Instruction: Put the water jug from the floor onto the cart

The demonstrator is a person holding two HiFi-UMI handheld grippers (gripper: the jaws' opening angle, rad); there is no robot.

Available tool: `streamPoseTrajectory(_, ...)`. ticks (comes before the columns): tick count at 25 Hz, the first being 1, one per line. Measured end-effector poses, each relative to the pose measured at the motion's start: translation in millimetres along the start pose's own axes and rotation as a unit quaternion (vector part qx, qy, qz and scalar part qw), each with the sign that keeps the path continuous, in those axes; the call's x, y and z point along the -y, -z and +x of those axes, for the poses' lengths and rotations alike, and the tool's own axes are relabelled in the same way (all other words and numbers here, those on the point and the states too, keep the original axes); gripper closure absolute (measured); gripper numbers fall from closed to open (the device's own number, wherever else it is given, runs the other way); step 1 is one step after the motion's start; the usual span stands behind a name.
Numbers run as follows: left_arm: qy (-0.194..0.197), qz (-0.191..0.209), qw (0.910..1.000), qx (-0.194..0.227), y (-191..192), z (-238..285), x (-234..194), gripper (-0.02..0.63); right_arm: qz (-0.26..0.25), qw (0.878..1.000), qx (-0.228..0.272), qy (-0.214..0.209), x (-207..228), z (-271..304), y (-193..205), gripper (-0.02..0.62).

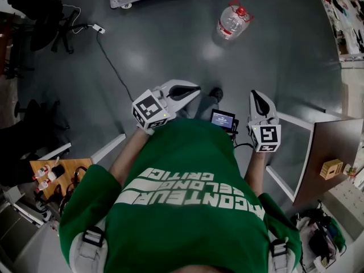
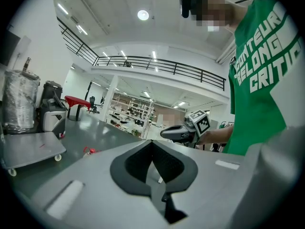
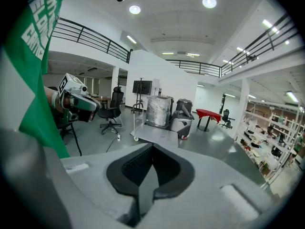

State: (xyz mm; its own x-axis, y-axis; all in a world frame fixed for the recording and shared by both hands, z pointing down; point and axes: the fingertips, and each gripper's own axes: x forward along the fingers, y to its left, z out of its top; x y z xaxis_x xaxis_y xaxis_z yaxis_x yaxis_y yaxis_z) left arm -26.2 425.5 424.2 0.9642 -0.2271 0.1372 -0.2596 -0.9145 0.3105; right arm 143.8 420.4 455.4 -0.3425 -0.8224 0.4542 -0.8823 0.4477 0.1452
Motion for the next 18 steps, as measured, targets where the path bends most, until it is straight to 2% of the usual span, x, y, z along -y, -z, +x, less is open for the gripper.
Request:
streamPoseTrajectory(5,-0.012,-0.016,0.9998,0.006,-10.7,29.6,-15.8,0.597,0.004,1.0,0.008,-0.009,36.3,12.6,0.0,0.603)
streamPoseTrajectory(11,0.0,-0.004,1.0,0.006,-28.5,76.8,-21.1,0.597,0.022,1.0,0.007,0.0,86.5,18.0,12.2,0.603)
streamPoseTrajectory(18,-0.004,-0.011,0.9999,-0.001,-33.7,115.5,-32.7,0.597,0.04,0.999,0.013,0.003,128.3,20.7,16.8,0.603)
